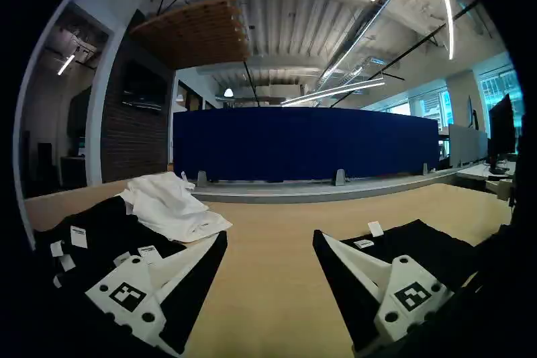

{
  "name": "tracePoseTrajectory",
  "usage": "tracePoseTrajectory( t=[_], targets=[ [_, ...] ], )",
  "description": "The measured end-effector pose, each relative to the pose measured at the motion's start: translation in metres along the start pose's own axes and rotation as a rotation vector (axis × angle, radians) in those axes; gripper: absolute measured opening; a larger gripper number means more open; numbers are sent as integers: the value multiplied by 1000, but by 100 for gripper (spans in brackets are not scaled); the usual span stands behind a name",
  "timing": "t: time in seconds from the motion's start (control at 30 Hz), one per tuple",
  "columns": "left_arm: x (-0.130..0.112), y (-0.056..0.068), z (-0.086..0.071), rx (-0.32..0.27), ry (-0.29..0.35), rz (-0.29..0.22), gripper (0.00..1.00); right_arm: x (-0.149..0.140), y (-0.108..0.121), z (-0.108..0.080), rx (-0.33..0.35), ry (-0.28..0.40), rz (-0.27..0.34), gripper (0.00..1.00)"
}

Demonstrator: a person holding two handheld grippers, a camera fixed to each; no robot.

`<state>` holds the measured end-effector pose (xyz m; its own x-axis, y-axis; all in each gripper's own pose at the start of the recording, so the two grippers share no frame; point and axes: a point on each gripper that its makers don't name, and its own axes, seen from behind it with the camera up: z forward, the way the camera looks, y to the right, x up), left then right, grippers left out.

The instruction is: Fold towel

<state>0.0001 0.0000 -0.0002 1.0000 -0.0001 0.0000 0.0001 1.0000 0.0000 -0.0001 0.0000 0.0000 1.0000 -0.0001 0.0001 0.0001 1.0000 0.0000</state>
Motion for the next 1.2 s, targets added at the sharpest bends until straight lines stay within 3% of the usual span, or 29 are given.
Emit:
tracePoseTrajectory(
  t=[0.87, 1.2],
  targets=[
    [1, 0, -3, -4, -1, 0, 95, 0, 0, 1, 1, -2, -1, 100],
    [1, 9, -1, -50, -3, -11, 94, 2, 2, 3, -10, -14, 4, 100]
  ],
)
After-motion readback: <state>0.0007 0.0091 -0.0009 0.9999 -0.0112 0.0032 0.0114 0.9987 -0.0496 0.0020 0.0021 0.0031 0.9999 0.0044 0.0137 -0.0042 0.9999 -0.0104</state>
